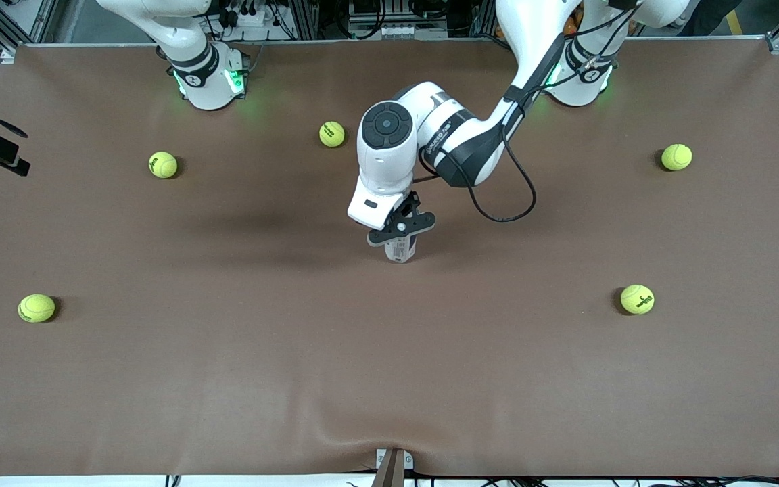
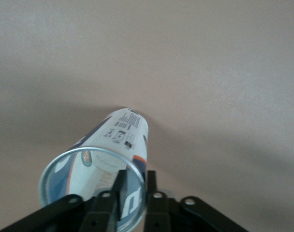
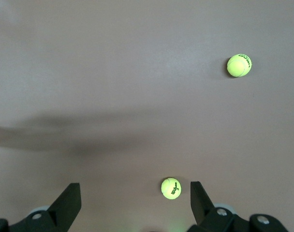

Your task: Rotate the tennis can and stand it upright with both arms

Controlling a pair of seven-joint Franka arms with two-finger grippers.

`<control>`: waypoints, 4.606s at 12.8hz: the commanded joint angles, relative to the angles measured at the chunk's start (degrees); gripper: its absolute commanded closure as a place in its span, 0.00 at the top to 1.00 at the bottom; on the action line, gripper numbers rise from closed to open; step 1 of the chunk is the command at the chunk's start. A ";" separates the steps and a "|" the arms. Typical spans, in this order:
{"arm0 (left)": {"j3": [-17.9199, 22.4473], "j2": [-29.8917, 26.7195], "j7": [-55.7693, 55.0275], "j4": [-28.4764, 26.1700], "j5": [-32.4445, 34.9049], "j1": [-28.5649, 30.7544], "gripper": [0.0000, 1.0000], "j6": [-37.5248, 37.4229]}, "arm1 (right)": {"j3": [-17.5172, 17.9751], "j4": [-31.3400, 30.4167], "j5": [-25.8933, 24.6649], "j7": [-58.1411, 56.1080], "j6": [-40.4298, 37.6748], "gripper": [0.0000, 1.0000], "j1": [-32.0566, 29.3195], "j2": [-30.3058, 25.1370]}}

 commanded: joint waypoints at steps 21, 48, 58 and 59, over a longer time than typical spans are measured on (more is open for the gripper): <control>1.11 -14.21 24.71 0.16 0.55 22.35 1.00 -8.17 | 0.60 0.32 0.37 0.46 -0.04 1.00 -0.42 -0.24; -1.72 -38.30 51.09 -10.12 0.64 43.47 1.00 -31.90 | 0.60 0.23 0.37 0.46 -0.04 1.00 -0.42 -0.15; 4.01 -36.98 59.46 -9.42 1.25 43.03 1.00 -27.42 | 0.69 0.32 0.37 0.55 -0.04 1.00 -0.42 -0.15; 4.01 -36.98 60.24 -9.42 1.34 42.94 1.00 -27.33 | 0.60 0.32 0.37 0.55 -0.04 1.00 -0.42 -0.24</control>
